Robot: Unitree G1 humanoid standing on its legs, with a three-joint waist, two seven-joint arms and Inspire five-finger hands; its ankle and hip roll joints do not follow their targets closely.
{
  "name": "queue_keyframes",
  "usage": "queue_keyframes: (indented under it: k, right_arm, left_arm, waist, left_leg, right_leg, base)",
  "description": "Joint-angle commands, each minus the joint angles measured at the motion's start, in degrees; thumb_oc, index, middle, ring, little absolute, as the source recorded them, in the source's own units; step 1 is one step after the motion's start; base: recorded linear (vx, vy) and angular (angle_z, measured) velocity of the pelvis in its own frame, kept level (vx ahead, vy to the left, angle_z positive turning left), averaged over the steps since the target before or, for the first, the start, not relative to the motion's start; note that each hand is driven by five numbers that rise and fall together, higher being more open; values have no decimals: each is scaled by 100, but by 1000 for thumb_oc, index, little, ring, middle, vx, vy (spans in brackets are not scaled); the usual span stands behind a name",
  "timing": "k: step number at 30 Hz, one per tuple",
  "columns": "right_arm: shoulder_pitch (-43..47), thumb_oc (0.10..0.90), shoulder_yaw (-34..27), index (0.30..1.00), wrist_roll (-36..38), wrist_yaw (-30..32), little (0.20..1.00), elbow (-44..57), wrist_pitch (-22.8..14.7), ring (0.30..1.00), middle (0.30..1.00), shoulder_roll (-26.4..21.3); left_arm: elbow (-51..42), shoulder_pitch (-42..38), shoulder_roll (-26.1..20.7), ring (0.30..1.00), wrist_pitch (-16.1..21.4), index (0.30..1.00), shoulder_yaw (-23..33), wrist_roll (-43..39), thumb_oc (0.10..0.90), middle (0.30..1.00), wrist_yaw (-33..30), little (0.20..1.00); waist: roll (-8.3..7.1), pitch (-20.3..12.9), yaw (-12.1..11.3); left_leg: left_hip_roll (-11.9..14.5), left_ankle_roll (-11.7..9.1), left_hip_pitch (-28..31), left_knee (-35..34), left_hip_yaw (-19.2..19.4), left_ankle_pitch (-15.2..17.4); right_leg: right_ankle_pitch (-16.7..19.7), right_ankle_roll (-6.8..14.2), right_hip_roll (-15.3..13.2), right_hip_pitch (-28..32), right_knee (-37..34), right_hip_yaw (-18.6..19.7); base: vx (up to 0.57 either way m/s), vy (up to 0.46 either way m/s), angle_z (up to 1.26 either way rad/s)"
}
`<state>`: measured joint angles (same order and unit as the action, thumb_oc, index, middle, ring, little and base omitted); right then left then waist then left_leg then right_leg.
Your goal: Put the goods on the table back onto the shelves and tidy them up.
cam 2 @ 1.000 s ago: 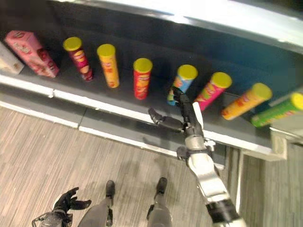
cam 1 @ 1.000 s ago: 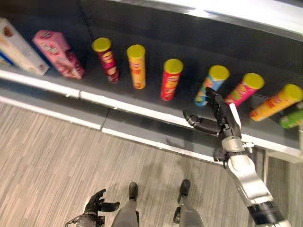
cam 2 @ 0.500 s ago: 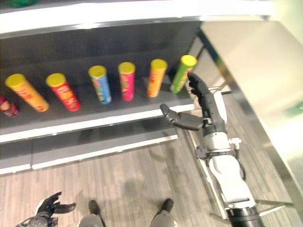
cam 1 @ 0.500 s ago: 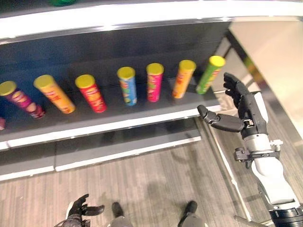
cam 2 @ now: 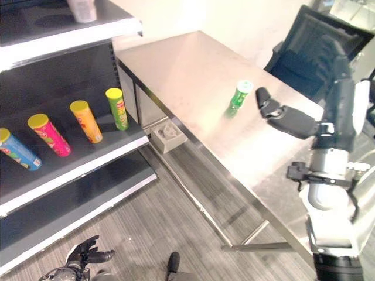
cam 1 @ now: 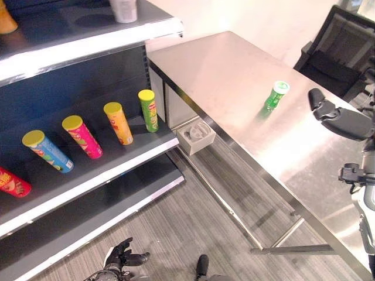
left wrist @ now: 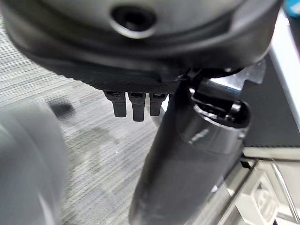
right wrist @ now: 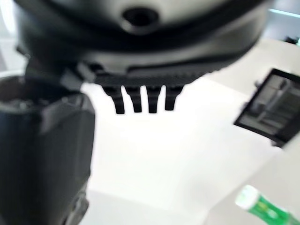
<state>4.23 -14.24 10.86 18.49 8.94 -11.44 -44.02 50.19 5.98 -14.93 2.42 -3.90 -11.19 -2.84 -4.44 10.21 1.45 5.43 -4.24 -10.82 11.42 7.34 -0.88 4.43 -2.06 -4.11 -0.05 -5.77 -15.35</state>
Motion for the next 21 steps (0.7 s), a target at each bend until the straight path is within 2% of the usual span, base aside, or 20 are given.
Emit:
queue_keyframes:
  k: [1, 2, 3, 5, 7, 10, 13, 14, 15, 16, 17, 19, 20, 21]
  right_arm:
    - [733, 800, -491, 900, 129, 78, 900, 173, -418, 900, 900, -242]
    - [734, 800, -491, 900, 129, 78, 900, 173, -418, 900, 900, -242]
    - [764, 800, -452, 900, 138, 88, 900, 91, -407, 900, 900, -274]
    - [872, 800, -345, 900, 118, 126, 900, 8, -412, 900, 900, -282]
    - [950, 800, -277, 900, -70, 154, 900, -63, -339, 900, 900, -234]
    - [927, 800, -275, 900, -179, 126, 900, -89, -276, 900, 900, -219]
    - [904, 800, -253, 900, -398, 154, 900, -111, -221, 900, 900, -155]
    - [893, 800, -266, 900, -448, 136, 900, -75, -196, 900, 900, -96]
    - [893, 800, -266, 900, -448, 136, 900, -75, -196, 900, 900, -96]
    - [861, 800, -354, 900, -520, 157, 900, -24, -166, 900, 900, 10]
    - [788, 800, -440, 900, -550, 197, 900, 6, -170, 900, 900, 125]
    - [753, 800, -519, 900, -588, 241, 900, -3, -171, 900, 900, 156]
    - [745, 800, -526, 900, -587, 241, 900, -1, -171, 900, 900, 157]
    - [741, 800, -581, 900, -574, 265, 900, -35, -170, 900, 900, 161]
  left_arm:
    - [-131, -21, -369, 900, 215, 900, 7, -4, 800, 900, 28, 900]
    - [-131, -21, -369, 900, 215, 900, 7, -4, 800, 900, 28, 900]
    - [-118, -26, -346, 900, 211, 900, -26, 15, 800, 900, 44, 900]
    - [-74, -14, -313, 900, 213, 900, -45, -38, 800, 900, 26, 900]
    - [-17, 35, -257, 900, 218, 900, -25, -14, 800, 900, 7, 900]
    - [21, 38, -283, 900, 217, 900, -23, 16, 800, 900, 23, 900]
    - [59, -9, -332, 900, 198, 900, -31, 84, 800, 900, 45, 900]
    - [40, -29, -360, 900, 191, 900, -13, 108, 800, 900, 44, 900]
    - [40, -29, -360, 900, 191, 900, -13, 108, 800, 900, 44, 900]
    - [68, -79, -408, 900, 193, 900, -18, 142, 800, 900, 5, 900]
    - [89, -114, -436, 900, 188, 900, 5, 171, 800, 900, -32, 900]
    - [50, -133, -441, 900, 206, 900, -6, 171, 800, 900, -32, 900]
    - [52, -136, -443, 900, 207, 900, -12, 171, 800, 900, -33, 900]
    - [73, -172, -445, 900, 219, 900, -38, 180, 800, 900, -40, 900]
  waist:
    - [-36, 136, -289]
    - [-38, 130, -286]
    - [25, 122, -319]
    - [104, 146, -402]
    - [162, 18, -388]
    - [135, -79, -361]
    - [146, -38, -382]
    - [162, 36, -375]
    - [162, 36, -375]
    - [209, 164, -299]
    - [242, 227, -282]
    - [259, 207, -312]
    - [265, 204, -305]
    - [273, 196, -299]
  left_leg:
    - [-30, 28, 14, -155, 95, 237]
    - [-34, 30, 11, -166, 95, 229]
    - [-325, 75, -27, -332, 62, 166]
    - [-531, 86, -91, -505, -96, 84]
    - [-554, 177, 342, -1037, -137, 11]
    - [-558, 199, 494, -1208, -64, -20]
    - [-543, 319, 739, -1369, 62, 11]
    - [-530, 375, 820, -1378, 77, 39]
    - [-530, 375, 820, -1378, 77, 39]
    - [-495, 467, 948, -1381, 55, 71]
    - [-464, 499, 1005, -1394, -6, 97]
    - [-384, 432, 1008, -1426, -70, 138]
    - [-379, 428, 1009, -1426, -84, 141]
    - [-345, 382, 1010, -1443, -138, 164]
  right_leg:
    - [-483, 844, -46, 195, 90, -90]
    - [-481, 845, -49, 189, 90, -91]
    - [-472, 849, 26, 206, 98, -24]
    - [-467, 866, 112, 181, 115, 83]
    - [-521, 900, 184, 251, 116, 183]
    - [-564, 923, 140, 248, 188, 224]
    - [-709, 1004, -26, -69, 1137, 294]
    - [-730, 1117, -78, -262, 1658, 328]
    - [-730, 1117, -78, -262, 1658, 328]
    - [-590, 1326, -192, -597, 2536, 374]
    - [-542, 1315, -399, -899, 3010, 442]
    - [-563, 1218, -765, -956, 2670, 374]
    - [-559, 1215, -759, -935, 2642, 354]
    - [-525, 1194, -885, -915, 2313, 339]
  base:
    - [20, 3, -46]
    - [48, 14, -51]
    - [76, 21, -49]
    - [98, 58, -28]
    - [156, 110, -37]
    - [131, 99, -25]
    - [82, 131, -19]
    - [38, 76, -39]
    - [40, 94, -51]
    - [44, 67, -41]
    - [80, 37, -12]
    - [76, -65, 14]
    - [73, -90, 14]
    - [176, -229, 16]
